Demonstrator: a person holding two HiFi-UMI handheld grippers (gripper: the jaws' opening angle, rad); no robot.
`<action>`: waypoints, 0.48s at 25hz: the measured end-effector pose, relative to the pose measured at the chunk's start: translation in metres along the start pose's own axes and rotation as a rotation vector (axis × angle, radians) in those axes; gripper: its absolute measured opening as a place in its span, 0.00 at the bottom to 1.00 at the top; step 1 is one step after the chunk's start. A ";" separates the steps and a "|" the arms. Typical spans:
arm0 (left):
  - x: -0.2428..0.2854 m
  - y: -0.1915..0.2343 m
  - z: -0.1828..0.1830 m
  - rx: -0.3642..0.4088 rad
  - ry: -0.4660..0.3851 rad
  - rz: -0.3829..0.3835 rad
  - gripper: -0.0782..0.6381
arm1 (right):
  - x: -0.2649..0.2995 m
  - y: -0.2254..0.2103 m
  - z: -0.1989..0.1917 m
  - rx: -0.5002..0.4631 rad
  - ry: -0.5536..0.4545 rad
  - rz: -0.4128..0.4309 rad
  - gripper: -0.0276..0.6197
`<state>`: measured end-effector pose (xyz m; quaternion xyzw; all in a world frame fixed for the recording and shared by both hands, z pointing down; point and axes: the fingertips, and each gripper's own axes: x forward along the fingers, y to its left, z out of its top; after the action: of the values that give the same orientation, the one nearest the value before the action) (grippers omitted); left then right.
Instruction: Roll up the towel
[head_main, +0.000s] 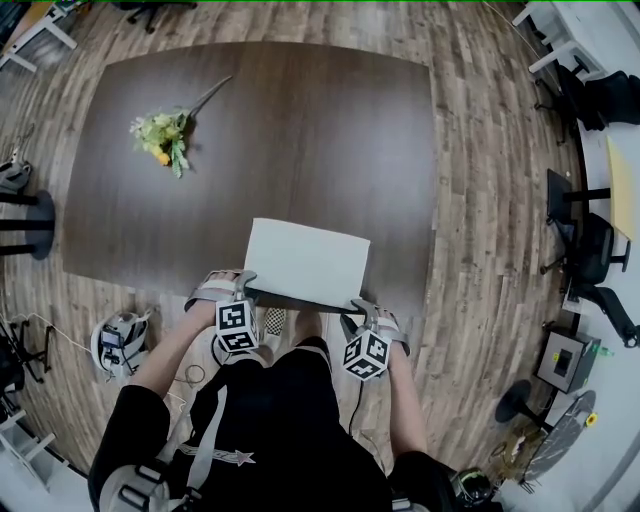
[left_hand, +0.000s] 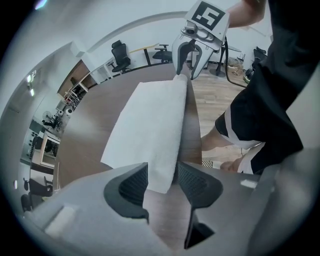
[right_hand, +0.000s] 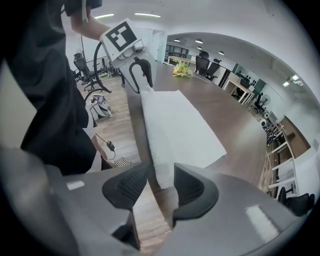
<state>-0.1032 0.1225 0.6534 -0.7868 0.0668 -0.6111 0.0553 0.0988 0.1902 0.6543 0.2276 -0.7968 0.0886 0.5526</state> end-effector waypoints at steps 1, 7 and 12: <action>0.002 -0.004 0.000 0.000 0.001 -0.008 0.39 | 0.002 0.003 -0.001 0.001 -0.001 0.005 0.31; 0.018 -0.010 -0.007 0.001 0.012 -0.036 0.38 | 0.016 0.008 -0.004 0.006 0.007 0.016 0.30; 0.022 -0.009 -0.006 -0.021 0.008 -0.070 0.36 | 0.020 0.003 -0.006 0.002 0.007 -0.004 0.26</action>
<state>-0.1028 0.1277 0.6773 -0.7867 0.0457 -0.6151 0.0255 0.0969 0.1902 0.6751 0.2296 -0.7943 0.0891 0.5553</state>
